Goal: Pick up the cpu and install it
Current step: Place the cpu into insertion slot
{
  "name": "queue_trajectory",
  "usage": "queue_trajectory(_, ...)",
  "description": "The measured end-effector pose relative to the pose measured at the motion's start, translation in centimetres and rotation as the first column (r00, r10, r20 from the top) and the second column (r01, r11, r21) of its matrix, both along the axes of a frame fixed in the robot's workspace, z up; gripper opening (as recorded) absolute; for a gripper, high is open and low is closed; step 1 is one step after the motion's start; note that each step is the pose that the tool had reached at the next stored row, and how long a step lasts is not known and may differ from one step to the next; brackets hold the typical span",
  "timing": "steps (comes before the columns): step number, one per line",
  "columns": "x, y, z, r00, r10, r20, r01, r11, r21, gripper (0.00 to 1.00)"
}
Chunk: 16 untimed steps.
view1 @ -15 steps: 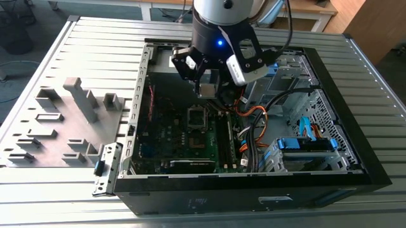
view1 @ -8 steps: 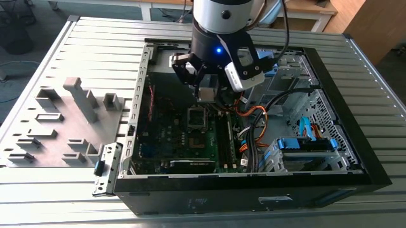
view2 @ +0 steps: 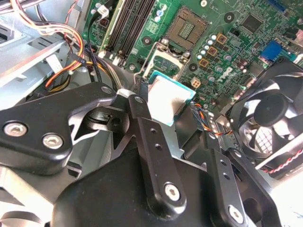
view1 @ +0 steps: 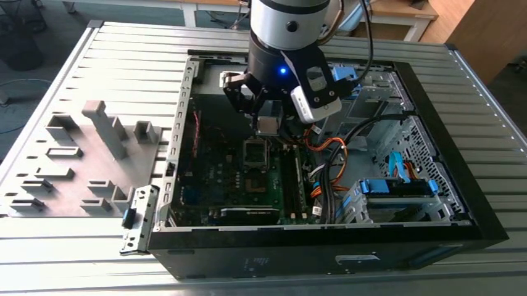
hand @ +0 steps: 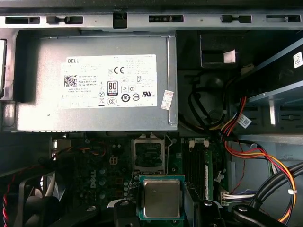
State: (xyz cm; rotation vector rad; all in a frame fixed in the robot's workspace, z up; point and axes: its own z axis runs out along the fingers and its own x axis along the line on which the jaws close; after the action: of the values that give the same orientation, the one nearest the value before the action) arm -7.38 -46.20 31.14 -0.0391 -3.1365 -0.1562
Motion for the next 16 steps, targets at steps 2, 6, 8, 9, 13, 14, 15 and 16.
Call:
queue_trajectory(2,0.0,-0.02,-0.01,1.0,0.0,0.0001,0.0,1.0,0.0002,0.47)
queue_trajectory(6,0.0,-0.13,0.0,1.0,0.0,-0.0001,0.0,1.0,0.0,0.47)
queue_trajectory(8,0.0,-0.2,-0.01,1.0,0.0,0.0,0.0,1.0,0.0001,0.47)
queue_trajectory(9,0.0,-0.24,-0.01,1.0,0.0,0.0,0.0,1.0,0.0001,0.47)
queue_trajectory(13,-0.06,-0.44,-0.04,1.0,0.0,0.0,0.0,1.0,0.0001,0.47)
queue_trajectory(14,-0.08,-0.49,-0.05,1.0,0.0,0.0,0.0,1.0,0.0,0.47)
queue_trajectory(15,-0.11,-0.54,-0.06,1.0,0.0,0.0,0.0,1.0,0.0,0.47)
queue_trajectory(16,-0.13,-0.58,-0.07,1.0,0.0,0.0,0.0,1.0,0.0001,0.47)
